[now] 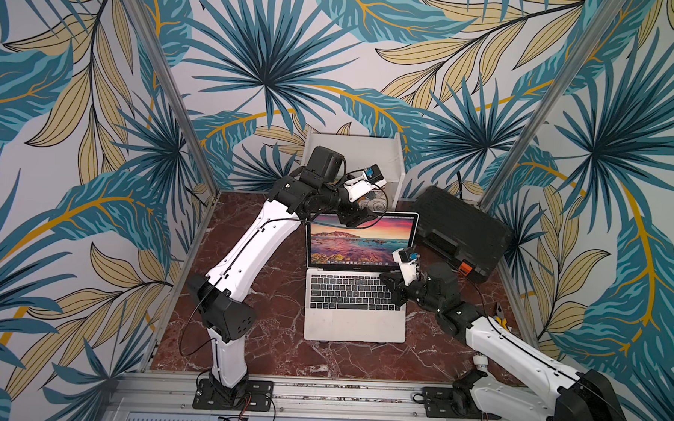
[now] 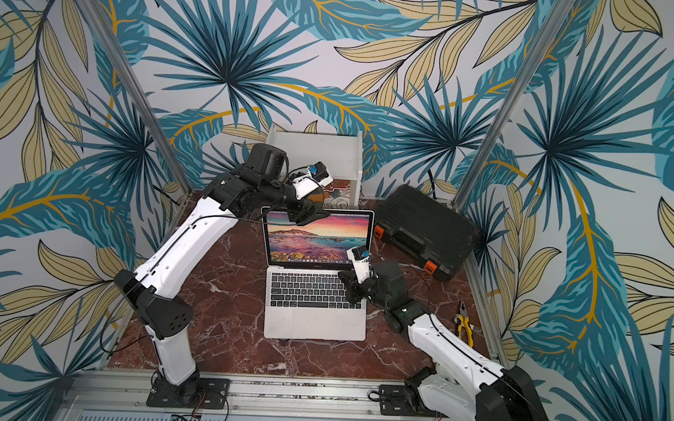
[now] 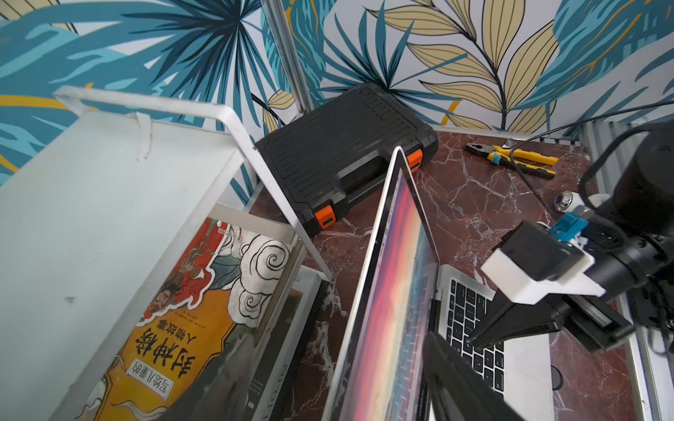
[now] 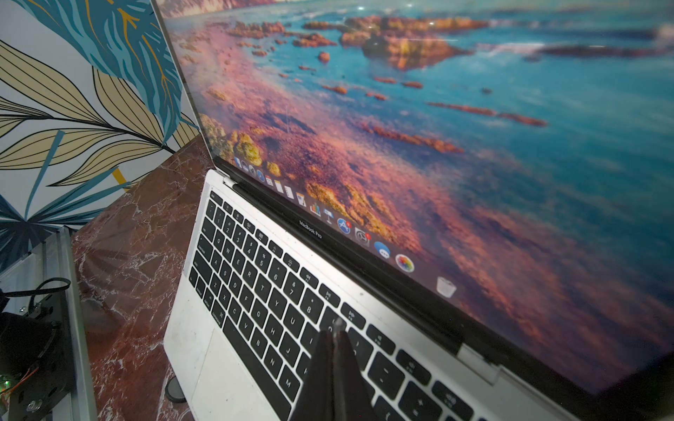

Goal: Close the laptop lid and set it aside
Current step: Close the lid of the laptop.

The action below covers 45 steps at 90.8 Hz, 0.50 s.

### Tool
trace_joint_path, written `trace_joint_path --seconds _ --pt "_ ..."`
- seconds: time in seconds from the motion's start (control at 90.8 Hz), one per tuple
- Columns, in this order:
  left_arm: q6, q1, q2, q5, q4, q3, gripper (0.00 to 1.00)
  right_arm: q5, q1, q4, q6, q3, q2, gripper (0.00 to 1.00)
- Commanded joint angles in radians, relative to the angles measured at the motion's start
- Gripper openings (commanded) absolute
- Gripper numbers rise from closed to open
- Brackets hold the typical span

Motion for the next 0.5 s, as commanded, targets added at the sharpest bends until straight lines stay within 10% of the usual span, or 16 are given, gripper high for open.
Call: trace_joint_path --seconds 0.0,0.485 --pt "0.053 -0.003 -0.013 0.051 -0.028 -0.005 0.78 0.004 0.006 -0.015 -0.018 0.009 0.0 0.01" --pt "0.093 -0.003 0.076 0.031 -0.093 0.059 0.77 -0.016 0.007 -0.014 -0.013 0.004 -0.032 0.01"
